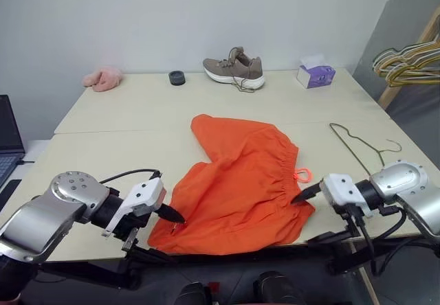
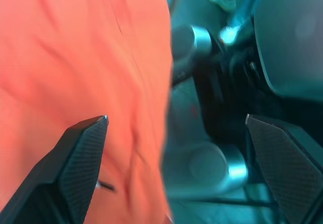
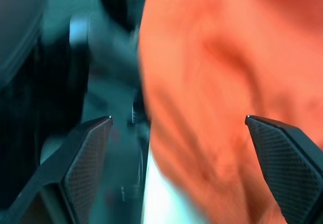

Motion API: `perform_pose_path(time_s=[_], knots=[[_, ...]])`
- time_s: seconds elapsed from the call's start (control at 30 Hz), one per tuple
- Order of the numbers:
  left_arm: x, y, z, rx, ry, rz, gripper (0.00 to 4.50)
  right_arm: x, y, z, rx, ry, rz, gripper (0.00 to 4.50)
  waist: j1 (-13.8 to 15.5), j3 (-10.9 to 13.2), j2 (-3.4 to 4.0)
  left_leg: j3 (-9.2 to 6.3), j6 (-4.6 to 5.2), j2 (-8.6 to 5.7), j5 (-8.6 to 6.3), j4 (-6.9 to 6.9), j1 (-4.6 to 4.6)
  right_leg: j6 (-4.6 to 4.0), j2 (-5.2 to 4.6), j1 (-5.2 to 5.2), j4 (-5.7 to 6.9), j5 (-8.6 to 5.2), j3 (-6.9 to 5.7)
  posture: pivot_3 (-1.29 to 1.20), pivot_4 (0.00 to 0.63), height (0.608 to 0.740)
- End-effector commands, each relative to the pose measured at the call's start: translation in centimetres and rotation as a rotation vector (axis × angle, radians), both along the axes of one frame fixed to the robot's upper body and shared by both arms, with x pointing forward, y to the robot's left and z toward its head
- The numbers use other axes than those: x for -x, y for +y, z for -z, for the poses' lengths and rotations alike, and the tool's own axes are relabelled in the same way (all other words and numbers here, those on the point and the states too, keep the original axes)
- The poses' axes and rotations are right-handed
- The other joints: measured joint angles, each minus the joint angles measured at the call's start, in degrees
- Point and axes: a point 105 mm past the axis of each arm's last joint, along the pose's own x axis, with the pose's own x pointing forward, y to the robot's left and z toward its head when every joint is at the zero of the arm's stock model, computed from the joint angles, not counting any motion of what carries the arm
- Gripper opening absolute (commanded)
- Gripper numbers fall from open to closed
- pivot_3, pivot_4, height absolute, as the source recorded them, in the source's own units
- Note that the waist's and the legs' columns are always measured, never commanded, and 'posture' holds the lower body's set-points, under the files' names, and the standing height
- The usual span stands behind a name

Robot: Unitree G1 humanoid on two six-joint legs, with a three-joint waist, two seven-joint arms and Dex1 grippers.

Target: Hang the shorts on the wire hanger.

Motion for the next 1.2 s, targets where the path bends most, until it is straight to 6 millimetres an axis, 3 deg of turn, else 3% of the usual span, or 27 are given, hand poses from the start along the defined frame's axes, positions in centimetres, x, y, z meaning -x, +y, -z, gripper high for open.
perform_pose_path(time_s=[0.03, 0.13, 0.2, 0.37, 0.5, 0.57, 0.7, 0.87, 1.03, 1.2], knots=[[-2.1, -1.5, -2.7, 0.160, -0.100, -0.071, 4.48, -1.7, 0.6, -2.8, -0.172, -0.020, 0.155, 4.50, 0.0, 0.0, -0.06, 0.01, 0.00, 0.00, 0.00, 0.00, 0.00, 0.01, 0.01, 0.01, -0.01, 0.01, 0.01, -0.20, 0.064, 0.740], [-4.7, -2.8, -4.4, 0.278, -0.204, -0.171, 4.48, -4.0, -0.1, -3.6, -0.301, -0.040, 0.354, 4.50, 0.1, 0.0, -0.13, 0.01, 0.00, -0.03, 0.00, 0.02, -0.07, 0.31, 0.27, 0.05, -0.04, 0.18, 0.06, -0.21, 0.063, 0.740], [-6.6, -4.0, -5.2, 0.332, -0.285, -0.221, 4.48, -6.5, -2.3, -4.0, -0.403, -0.116, 0.611, 4.50, 0.3, 0.0, -0.20, 0.00, 0.00, -0.04, 0.00, 0.04, -0.13, 0.35, 0.31, 0.04, -0.05, 0.19, 0.08, -0.21, 0.061, 0.740], [-7.7, -5.6, -5.3, 0.343, -0.339, -0.195, 4.48, -8.8, -7.7, -3.1, -0.491, -0.213, 1.075, 4.50, 0.0, 0.0, -0.17, 0.05, 0.01, -0.07, 0.00, 0.07, -0.69, 0.46, 0.34, -0.38, -0.08, 0.27, 0.19, -0.23, 0.064, 0.740], [-8.7, -6.7, -5.7, 0.351, -0.364, -0.162, 4.48, -9.4, -12.5, -1.1, -0.444, -0.267, 1.420, 4.50, -0.5, 0.0, -0.15, 0.10, 0.01, -0.07, 0.00, 0.05, -0.92, 0.28, 0.38, -0.71, 0.00, 0.38, 0.24, -0.26, 0.066, 0.740], [-8.8, -7.3, -5.9, 0.355, -0.362, -0.126, 4.48, -9.8, -15.1, 0.1, -0.284, -0.377, 1.562, 4.50, -1.2, 0.0, -0.13, 0.13, 0.01, -0.07, 0.00, 0.05, -0.91, 0.33, 0.39, -0.71, 0.00, 0.36, 0.27, -0.27, 0.067, 0.740], [-8.6, -7.8, -6.0, 0.341, -0.334, -0.066, 4.48, -10.3, -17.2, 1.2, -0.169, -0.410, 1.625, 4.50, -2.8, 0.0, -0.09, 0.28, 0.02, -0.10, 0.01, 0.06, -0.87, 0.52, 0.40, -0.70, -0.02, 0.31, 0.27, -0.27, 0.067, 0.740], [-8.8, -8.3, -6.1, 0.323, -0.352, -0.012, 4.48, -11.5, -20.1, 3.8, -0.069, -0.295, 1.712, 4.50, -5.5, 0.0, -0.03, 0.36, 0.03, -0.10, 0.01, 0.06, -0.83, 0.58, 0.42, -0.70, -0.02, 0.35, 0.32, -0.29, 0.065, 0.740], [-8.9, -8.4, -6.2, 0.321, -0.363, 0.006, 4.48, -12.6, -21.1, 5.8, 0.019, -0.215, 1.704, 4.50, -7.2, 0.0, -0.01, 0.27, 0.02, -0.04, 0.01, -0.01, -0.84, 0.58, 0.49, -0.70, -0.03, 0.34, 0.30, -0.29, 0.062, 0.740], [-8.9, -8.4, -6.4, 0.321, -0.368, 0.012, 4.48, -13.9, -20.6, 7.0, 0.090, -0.092, 1.641, 4.50, -8.2, 0.0, -0.01, 0.32, 0.02, -0.05, 0.01, 0.01, -0.83, 0.59, 0.48, -0.68, -0.06, 0.34, 0.30, -0.28, 0.062, 0.740]])
